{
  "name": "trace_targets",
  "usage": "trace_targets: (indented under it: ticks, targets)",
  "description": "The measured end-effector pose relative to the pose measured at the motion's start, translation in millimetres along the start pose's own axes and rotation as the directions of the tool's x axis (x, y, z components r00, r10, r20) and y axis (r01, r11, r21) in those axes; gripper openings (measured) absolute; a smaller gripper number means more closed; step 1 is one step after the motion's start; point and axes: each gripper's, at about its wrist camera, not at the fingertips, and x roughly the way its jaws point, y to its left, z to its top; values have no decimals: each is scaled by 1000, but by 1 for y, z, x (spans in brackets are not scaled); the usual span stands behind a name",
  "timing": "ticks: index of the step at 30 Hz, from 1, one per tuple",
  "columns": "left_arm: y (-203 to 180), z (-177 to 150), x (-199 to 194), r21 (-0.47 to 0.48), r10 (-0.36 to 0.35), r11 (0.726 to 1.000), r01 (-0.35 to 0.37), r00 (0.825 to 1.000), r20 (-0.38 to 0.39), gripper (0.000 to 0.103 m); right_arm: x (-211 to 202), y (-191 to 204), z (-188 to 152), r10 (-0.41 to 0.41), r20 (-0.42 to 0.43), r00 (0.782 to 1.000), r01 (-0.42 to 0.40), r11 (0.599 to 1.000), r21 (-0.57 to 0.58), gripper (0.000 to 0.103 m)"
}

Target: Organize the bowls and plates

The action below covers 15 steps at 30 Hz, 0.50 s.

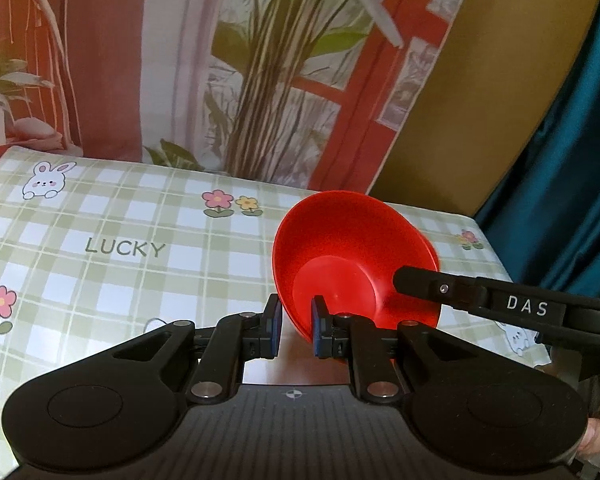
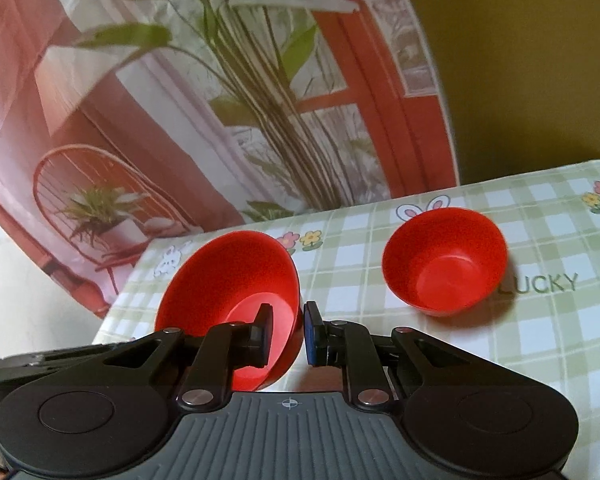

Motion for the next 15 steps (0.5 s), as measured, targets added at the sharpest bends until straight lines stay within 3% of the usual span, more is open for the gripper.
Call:
trace_targets:
  ticks: [15]
  targets:
    - [-28,-35,-21,41,0,999,0,1000,-21,17,-47,-13,-32,-2,31,1000,1,1000,14,16]
